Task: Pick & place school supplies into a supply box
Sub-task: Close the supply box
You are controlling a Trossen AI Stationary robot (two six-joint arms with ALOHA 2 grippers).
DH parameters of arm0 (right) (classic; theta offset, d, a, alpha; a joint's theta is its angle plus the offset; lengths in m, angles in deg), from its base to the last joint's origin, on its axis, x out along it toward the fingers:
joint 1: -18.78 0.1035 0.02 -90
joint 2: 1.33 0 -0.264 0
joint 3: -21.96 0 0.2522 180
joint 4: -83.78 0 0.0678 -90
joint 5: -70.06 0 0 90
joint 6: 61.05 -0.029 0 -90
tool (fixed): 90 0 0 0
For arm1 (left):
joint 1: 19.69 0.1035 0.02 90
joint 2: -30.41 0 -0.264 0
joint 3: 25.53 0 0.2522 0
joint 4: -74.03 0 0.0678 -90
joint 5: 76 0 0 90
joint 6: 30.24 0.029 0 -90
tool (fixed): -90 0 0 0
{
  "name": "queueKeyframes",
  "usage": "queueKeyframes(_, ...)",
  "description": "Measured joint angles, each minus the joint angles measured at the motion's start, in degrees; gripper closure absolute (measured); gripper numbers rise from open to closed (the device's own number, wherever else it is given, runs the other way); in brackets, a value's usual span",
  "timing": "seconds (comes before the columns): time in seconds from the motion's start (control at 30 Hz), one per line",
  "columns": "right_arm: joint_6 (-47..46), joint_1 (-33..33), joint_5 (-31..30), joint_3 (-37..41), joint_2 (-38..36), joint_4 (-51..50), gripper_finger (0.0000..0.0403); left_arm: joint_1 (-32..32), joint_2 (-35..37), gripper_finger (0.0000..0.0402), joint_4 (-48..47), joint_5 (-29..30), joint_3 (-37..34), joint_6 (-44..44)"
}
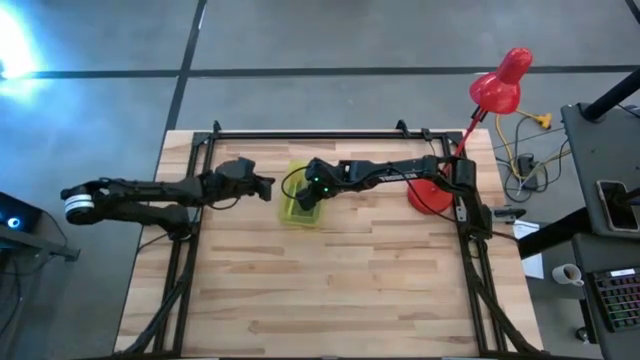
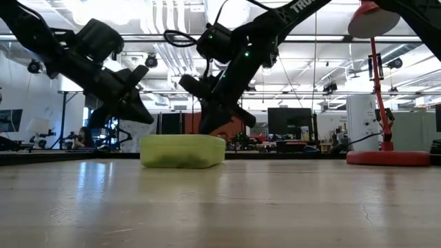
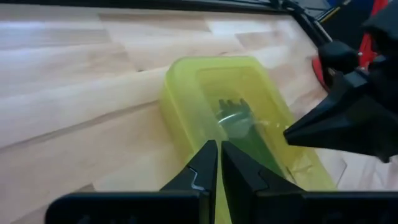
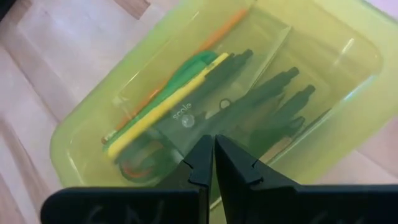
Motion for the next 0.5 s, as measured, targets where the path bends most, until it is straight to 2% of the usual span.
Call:
queueKeyframes(0.2, 1.6, 0.0, 0.2, -0.4, -2.1, 0.0, 0.039, 0.4, -2.0, 0.0396, 0.9, -0.1, -0.6, 1.8)
queueKeyframes(0.37, 1.6, 0.0, 0.4, -0.5, -2.6, -0.3, 0.039, 0.4, -8.4, 0.0396, 3.5, -0.8, -0.5, 2.0)
queueKeyframes(0.5, 1.6, 0.2, 0.1, -0.7, -4.5, 0.0, 0.039, 0.5, -14.7, 0.0396, 12.9, -9.7, -0.5, 2.7)
